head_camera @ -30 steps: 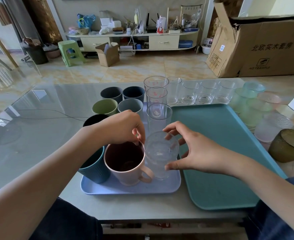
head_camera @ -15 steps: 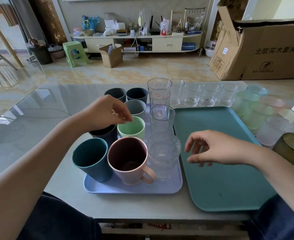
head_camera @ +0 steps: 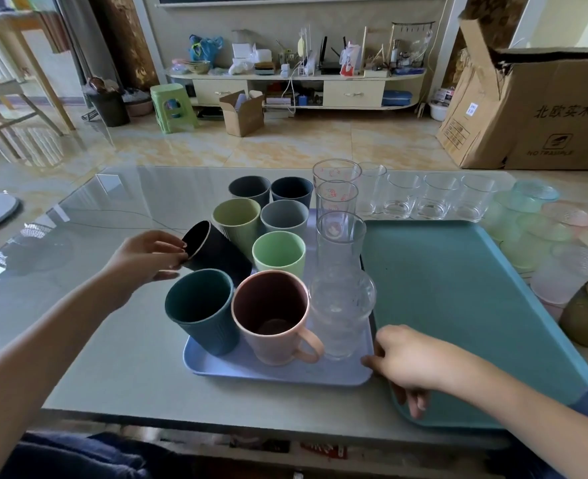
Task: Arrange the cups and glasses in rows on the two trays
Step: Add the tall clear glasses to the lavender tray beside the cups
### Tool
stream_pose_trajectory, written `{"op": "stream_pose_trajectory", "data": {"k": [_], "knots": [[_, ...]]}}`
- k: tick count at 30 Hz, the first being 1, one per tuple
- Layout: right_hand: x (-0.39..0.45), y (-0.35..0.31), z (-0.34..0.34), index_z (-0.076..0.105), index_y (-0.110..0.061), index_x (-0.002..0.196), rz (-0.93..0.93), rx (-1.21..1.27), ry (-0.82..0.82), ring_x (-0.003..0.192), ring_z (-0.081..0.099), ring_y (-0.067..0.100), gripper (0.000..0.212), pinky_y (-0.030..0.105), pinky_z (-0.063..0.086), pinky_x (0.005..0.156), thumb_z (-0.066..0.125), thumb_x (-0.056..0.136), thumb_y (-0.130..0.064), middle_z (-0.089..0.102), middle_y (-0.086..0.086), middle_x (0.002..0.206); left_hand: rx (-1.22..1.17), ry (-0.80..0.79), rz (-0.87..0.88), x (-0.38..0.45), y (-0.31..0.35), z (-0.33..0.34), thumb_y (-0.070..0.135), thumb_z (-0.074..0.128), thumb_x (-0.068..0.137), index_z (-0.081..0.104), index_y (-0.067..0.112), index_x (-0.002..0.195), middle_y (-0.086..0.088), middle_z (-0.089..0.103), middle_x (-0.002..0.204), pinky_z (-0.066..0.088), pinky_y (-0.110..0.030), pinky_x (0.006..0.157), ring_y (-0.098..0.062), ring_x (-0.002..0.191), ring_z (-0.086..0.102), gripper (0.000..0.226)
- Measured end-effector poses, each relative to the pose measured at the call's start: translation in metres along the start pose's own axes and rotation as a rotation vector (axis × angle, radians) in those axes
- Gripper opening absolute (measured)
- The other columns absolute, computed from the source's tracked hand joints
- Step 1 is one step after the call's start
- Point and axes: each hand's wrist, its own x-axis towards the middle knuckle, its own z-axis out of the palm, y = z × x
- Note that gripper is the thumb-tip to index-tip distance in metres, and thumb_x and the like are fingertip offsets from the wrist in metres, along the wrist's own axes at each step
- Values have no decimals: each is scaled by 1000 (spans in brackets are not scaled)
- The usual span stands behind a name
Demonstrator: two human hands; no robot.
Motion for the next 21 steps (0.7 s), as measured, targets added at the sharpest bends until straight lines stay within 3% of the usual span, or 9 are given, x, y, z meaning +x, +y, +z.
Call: {"op": "stream_pose_trajectory", "data": {"k": [4, 8, 13, 18, 21], "knots": [[0, 1, 1, 42, -3, 77, 9, 15, 4, 29, 54, 18, 32, 25, 48, 36, 46, 97, -28, 59, 12, 48, 145, -45, 92, -7, 3, 13, -9, 61, 81, 67, 9, 87, -9, 66, 87, 55, -14, 56, -17, 70, 61, 20], [-1, 2, 0, 44, -5, 72, -9, 1, 14, 29, 54, 17, 32, 24, 49, 36, 48, 96, -27, 58, 11, 50, 428, -25, 246, -7, 10, 29, -9, 49, 77, 71, 22, 81, 4, 68, 83, 43, -18, 55, -12, 67, 60, 38], [-1, 3, -2, 45, -7, 66, -18, -1, 2, 30, 54, 18, 33, 25, 50, 38, 50, 94, -25, 59, 9, 49, 578, -77, 388, -4, 18, 29, -11, 52, 74, 63, 38, 71, 1, 70, 88, 46, -18, 64, -16, 81, 65, 50], [-4, 1, -2, 47, -9, 63, -43, -49, 41, 30, 53, 17, 36, 25, 49, 39, 54, 93, -28, 54, 2, 41, 694, -96, 476, -4, 22, 22, -9, 62, 72, 64, 34, 72, 2, 70, 82, 44, -14, 70, -14, 80, 65, 43], [-5, 1, -3, 47, -9, 64, -36, -64, 40, 33, 54, 18, 36, 25, 49, 41, 53, 93, -29, 55, 3, 46, 747, -117, 548, -4, 25, 17, -4, 72, 72, 65, 33, 67, 1, 67, 79, 49, -23, 74, -17, 77, 64, 38]]}}
